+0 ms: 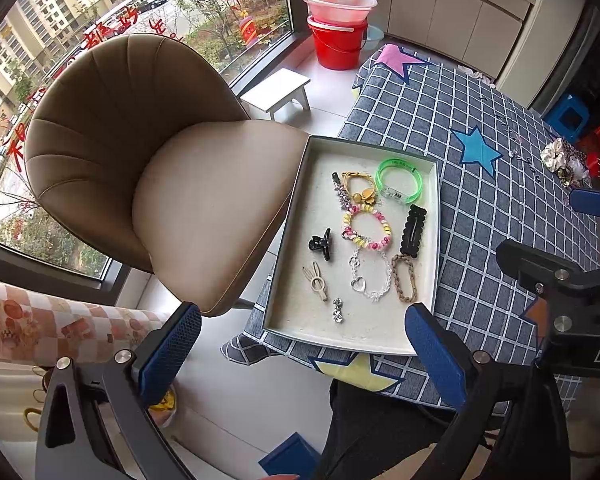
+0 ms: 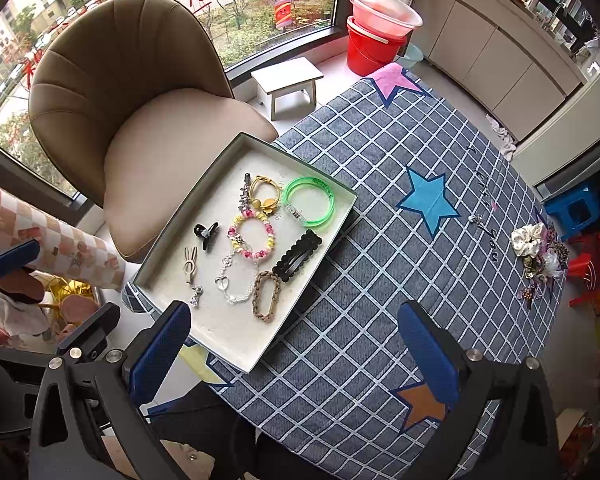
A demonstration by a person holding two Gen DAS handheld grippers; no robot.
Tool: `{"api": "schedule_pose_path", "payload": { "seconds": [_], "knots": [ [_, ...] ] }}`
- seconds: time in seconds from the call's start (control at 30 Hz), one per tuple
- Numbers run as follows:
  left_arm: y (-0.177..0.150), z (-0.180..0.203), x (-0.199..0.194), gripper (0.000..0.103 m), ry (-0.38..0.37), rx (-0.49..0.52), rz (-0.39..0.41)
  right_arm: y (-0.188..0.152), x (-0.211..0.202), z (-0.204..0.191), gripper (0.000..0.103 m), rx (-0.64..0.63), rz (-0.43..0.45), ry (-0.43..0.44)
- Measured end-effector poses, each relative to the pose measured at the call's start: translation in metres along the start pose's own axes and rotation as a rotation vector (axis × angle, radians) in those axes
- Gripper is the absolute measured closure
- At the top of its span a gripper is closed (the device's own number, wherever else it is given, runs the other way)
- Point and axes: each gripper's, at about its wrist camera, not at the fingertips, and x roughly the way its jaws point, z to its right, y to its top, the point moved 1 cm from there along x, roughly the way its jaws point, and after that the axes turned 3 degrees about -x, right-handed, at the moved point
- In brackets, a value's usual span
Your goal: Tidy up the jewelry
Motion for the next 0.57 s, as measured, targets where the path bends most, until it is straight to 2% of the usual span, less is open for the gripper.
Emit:
{"api": "schedule_pose_path", "payload": {
  "seconds": [0.57],
  "knots": [
    [0.0005,0.0028,0.0030,0.000,0.000,0.008,-0.006,0.0002,-0.0012,-0.0013,0.000,0.003,-0.003,0.005]
  ]
}}
